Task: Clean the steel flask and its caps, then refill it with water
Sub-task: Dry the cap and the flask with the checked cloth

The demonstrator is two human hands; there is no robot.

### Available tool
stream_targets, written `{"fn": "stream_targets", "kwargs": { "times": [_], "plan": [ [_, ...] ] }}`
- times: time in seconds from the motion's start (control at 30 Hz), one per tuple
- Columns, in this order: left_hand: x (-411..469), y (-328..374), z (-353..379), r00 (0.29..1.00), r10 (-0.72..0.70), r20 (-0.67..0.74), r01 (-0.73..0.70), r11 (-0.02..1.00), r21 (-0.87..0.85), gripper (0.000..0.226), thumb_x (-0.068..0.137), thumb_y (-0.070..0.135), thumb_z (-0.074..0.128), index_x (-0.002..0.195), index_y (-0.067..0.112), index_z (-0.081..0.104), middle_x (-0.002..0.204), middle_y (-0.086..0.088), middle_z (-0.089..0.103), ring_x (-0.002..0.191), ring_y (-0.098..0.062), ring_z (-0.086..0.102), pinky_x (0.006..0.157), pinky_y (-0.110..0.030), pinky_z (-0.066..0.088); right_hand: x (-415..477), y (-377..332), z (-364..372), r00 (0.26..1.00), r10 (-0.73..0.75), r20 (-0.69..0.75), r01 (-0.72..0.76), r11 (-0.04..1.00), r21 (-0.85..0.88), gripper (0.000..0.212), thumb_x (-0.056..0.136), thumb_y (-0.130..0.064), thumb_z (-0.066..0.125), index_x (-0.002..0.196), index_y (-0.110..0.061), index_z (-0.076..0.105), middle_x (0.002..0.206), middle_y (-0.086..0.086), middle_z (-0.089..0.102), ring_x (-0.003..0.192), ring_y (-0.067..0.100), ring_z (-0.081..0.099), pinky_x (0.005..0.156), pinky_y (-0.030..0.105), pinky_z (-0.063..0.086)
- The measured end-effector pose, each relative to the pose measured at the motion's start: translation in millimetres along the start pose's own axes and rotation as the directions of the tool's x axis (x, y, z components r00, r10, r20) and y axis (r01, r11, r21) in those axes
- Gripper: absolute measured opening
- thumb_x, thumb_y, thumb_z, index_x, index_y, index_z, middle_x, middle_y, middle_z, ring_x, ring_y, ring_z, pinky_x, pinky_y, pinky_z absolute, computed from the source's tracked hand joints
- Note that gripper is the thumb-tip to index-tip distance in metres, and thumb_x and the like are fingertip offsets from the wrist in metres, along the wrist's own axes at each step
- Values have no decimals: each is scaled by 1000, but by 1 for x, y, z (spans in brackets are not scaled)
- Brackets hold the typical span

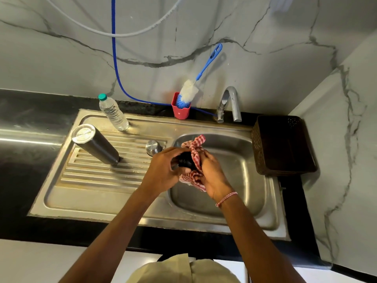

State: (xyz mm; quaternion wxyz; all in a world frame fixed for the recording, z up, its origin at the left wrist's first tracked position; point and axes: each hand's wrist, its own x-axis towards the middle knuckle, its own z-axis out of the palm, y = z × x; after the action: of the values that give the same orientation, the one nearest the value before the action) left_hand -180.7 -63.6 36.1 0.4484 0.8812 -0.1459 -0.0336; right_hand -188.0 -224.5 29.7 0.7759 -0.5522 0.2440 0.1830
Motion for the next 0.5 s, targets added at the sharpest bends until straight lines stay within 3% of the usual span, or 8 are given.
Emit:
{"fn": "stream_targets", "kwargs": {
  "times": [0.1, 0.17, 0.23, 0.33, 0.4, 0.47, 0.5],
  "plan": [
    [2, 7, 0, 979, -180, -94, 178, 983, -36, 44, 83, 15, 83, 125, 20, 72, 107, 1, 78, 91, -6, 72, 85, -24, 60, -4, 2, 8, 976, -211, -48, 193, 951, -241, 29, 102, -49, 50, 121, -34, 67, 112, -4, 74, 106, 14, 70, 98, 44, 55],
    [2, 12, 1, 944, -318, -84, 290, 925, -247, 25, 92, 17, 75, 117, 17, 76, 99, 0, 80, 88, -11, 76, 85, -35, 62, -6, 6, 9, 922, -386, -21, 350, 858, -376, 29, 103, -43, 50, 124, -29, 65, 114, -4, 71, 106, 11, 68, 95, 43, 57],
    [2, 16, 0, 886, -463, 24, 394, 724, -566, 20, 100, 20, 65, 112, 9, 76, 98, -7, 80, 93, -20, 77, 90, -41, 61, -4, 11, 5, 841, -540, 39, 500, 746, -440, 29, 103, -35, 52, 125, -20, 65, 117, -1, 68, 107, 14, 67, 92, 45, 58],
    [1, 21, -2, 826, -536, 172, 467, 481, -742, 27, 105, 20, 55, 105, 2, 75, 99, -13, 78, 96, -23, 75, 92, -38, 59, -2, 18, -3, 716, -678, 166, 656, 573, -492, 31, 102, -24, 56, 127, -8, 64, 121, 4, 65, 111, 17, 64, 95, 41, 55],
    [-1, 20, -1, 823, -530, 206, 481, 455, -749, 26, 106, 17, 52, 105, 2, 74, 99, -12, 78, 97, -24, 74, 90, -36, 59, -2, 20, -5, 707, -677, 203, 650, 510, -563, 33, 101, -20, 56, 130, -6, 62, 124, 7, 63, 111, 15, 62, 98, 28, 51],
    [-3, 15, 3, 849, -492, 192, 469, 535, -702, 23, 105, 13, 54, 112, 3, 73, 105, -11, 78, 103, -26, 74, 93, -37, 60, -2, 17, -4, 764, -620, 179, 556, 492, -670, 34, 103, -18, 53, 135, -8, 57, 128, 7, 60, 112, 13, 58, 97, 10, 43],
    [-5, 10, 6, 871, -465, 160, 445, 607, -658, 21, 103, 12, 57, 116, 5, 73, 107, -10, 78, 105, -26, 74, 94, -39, 60, -2, 15, -2, 801, -576, 162, 504, 502, -703, 34, 104, -21, 51, 137, -12, 55, 130, 5, 59, 113, 12, 56, 97, 10, 40]
  ]
}}
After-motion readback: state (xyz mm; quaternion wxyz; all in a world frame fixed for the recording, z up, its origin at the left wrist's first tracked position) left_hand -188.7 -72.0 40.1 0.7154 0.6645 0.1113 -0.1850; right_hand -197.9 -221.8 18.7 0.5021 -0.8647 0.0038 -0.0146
